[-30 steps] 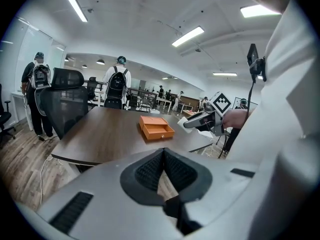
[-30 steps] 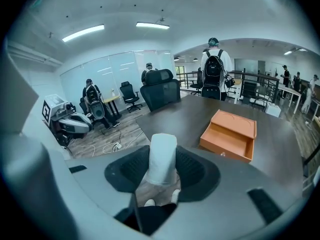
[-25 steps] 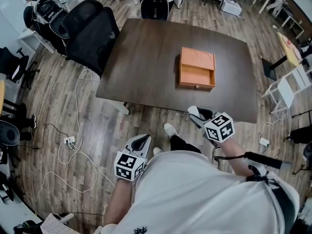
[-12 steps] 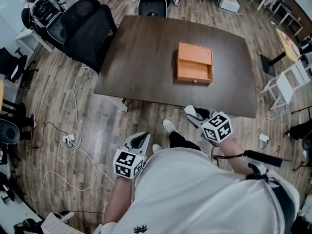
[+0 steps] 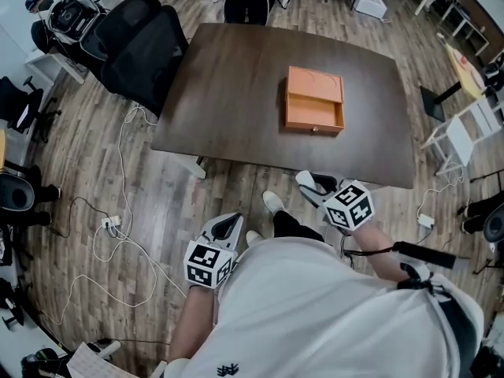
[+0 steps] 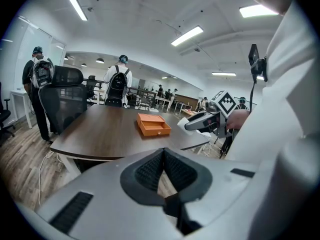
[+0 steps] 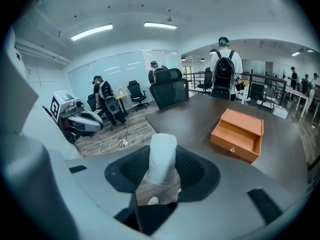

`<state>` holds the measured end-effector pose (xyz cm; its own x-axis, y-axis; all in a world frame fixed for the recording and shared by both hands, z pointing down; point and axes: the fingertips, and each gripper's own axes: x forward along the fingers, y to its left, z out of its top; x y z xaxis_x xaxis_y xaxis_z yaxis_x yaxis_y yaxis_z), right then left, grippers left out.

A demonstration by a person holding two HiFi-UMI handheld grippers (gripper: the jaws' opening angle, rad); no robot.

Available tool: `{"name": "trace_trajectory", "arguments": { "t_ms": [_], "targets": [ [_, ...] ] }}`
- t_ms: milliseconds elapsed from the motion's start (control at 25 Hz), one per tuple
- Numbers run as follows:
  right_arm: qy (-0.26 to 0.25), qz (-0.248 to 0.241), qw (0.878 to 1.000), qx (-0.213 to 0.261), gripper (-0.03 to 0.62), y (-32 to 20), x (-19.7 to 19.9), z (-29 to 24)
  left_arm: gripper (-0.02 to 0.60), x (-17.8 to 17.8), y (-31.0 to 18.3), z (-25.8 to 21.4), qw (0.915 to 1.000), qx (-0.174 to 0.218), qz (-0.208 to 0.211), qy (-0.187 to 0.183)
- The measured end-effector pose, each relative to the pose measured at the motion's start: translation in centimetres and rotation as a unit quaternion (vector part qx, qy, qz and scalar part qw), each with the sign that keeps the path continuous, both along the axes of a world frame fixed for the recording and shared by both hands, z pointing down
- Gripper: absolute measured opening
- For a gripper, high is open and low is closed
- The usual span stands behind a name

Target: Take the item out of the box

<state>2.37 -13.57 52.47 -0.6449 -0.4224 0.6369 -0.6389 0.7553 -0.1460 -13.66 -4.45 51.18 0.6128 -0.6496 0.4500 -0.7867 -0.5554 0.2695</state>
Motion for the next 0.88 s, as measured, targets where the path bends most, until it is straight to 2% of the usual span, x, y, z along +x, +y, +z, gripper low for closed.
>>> {"name": "trace_trajectory", "arguments": {
  "t_ms": [880],
  "targets": [
    [0.001,0.001,1.0,-0.003,0.161,-0.7,-0.3,0.9,0.011,-0.5,-0.3,0.7,1.0,-0.005,-0.004,0.001]
  ]
}}
